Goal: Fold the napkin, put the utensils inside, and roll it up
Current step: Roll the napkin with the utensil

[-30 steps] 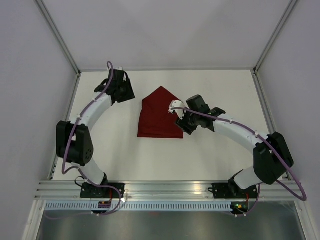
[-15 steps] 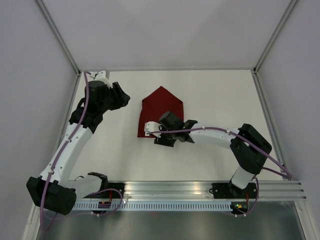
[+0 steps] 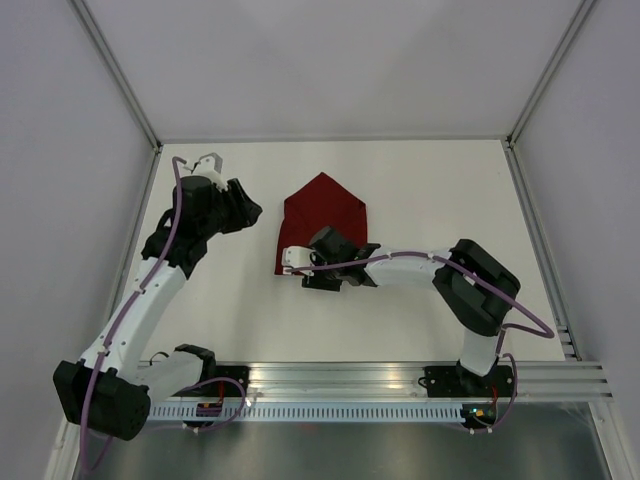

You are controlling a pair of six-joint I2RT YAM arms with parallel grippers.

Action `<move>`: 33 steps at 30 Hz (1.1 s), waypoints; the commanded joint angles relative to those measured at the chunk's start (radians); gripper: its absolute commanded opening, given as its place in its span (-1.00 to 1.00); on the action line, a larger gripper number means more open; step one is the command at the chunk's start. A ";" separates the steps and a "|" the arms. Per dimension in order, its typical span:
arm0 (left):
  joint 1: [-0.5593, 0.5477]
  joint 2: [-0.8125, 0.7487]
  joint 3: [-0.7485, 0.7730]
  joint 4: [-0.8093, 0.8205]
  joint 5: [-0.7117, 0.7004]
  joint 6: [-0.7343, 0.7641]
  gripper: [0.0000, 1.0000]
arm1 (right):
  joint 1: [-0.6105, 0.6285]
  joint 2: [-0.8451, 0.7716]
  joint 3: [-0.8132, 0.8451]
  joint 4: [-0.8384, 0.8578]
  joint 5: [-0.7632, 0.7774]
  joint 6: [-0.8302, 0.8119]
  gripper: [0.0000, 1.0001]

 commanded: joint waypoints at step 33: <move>-0.017 0.007 -0.087 0.140 0.150 0.035 0.11 | -0.057 0.198 0.147 -0.345 -0.182 -0.097 -0.59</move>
